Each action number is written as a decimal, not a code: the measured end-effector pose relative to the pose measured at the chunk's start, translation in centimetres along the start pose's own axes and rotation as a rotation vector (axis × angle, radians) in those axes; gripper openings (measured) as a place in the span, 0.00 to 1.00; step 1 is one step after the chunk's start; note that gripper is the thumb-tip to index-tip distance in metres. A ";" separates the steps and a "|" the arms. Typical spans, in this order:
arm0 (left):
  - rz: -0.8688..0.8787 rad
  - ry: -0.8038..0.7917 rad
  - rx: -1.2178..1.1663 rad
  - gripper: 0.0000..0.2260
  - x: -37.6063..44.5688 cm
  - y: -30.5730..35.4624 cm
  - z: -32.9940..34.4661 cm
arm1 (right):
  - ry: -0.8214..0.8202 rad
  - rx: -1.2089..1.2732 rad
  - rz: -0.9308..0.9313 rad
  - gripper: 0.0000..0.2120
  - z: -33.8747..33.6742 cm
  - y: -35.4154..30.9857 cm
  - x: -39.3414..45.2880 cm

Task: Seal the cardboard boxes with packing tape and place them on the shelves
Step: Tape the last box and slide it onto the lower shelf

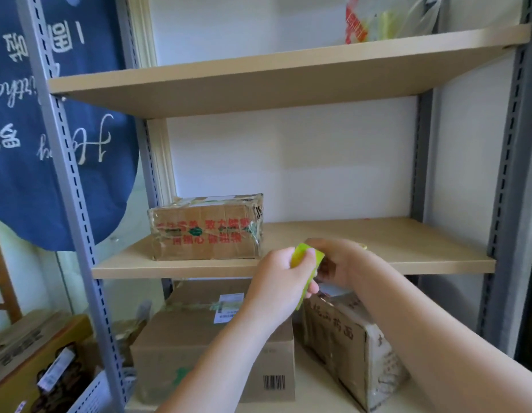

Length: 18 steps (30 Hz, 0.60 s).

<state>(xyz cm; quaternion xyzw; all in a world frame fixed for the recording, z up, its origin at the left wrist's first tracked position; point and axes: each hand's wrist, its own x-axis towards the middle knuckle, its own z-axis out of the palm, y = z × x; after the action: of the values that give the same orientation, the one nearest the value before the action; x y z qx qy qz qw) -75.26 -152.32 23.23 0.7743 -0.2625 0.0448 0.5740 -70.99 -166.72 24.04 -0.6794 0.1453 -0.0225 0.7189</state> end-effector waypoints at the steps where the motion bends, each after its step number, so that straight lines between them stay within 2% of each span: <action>1: 0.045 -0.020 0.027 0.14 -0.1 0.5 -0.2 | 0.014 0.013 -0.072 0.05 -0.3 -0.6 -0.3; 3: 0.042 -0.049 -0.006 0.13 -0.4 0.9 -0.8 | 0.053 0.017 -0.203 0.06 -0.7 -1.0 -1.2; 6: -0.075 -0.193 -0.128 0.11 -1.8 -0.5 -1.6 | 0.049 0.073 -0.259 0.07 -1.7 1.8 -2.6; 9: -0.168 -0.445 -0.281 0.07 -4.0 -4.9 -1.6 | 0.077 0.131 -0.212 0.09 -3.6 8.5 -4.0; 11: -0.250 -0.589 -0.326 0.08 -5.7 -8.6 -0.9 | 0.068 0.240 -0.094 0.10 -4.6 14.4 -5.1; 15: -0.390 -0.819 0.001 0.07 -8.9 -16.3 2.6 | 0.117 0.436 0.164 0.10 -5.5 27.3 -5.6; 18: -0.442 -0.846 0.313 0.14 -9.7 -22.2 4.8 | 0.270 0.625 0.238 0.11 -6.5 33.7 -4.4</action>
<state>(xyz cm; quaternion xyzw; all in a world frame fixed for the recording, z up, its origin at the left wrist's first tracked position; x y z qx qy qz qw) -74.53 -148.78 -1.20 0.8387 -0.2920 -0.3566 0.2900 -82.33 -169.44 -8.55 -0.3960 0.3030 -0.0713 0.8639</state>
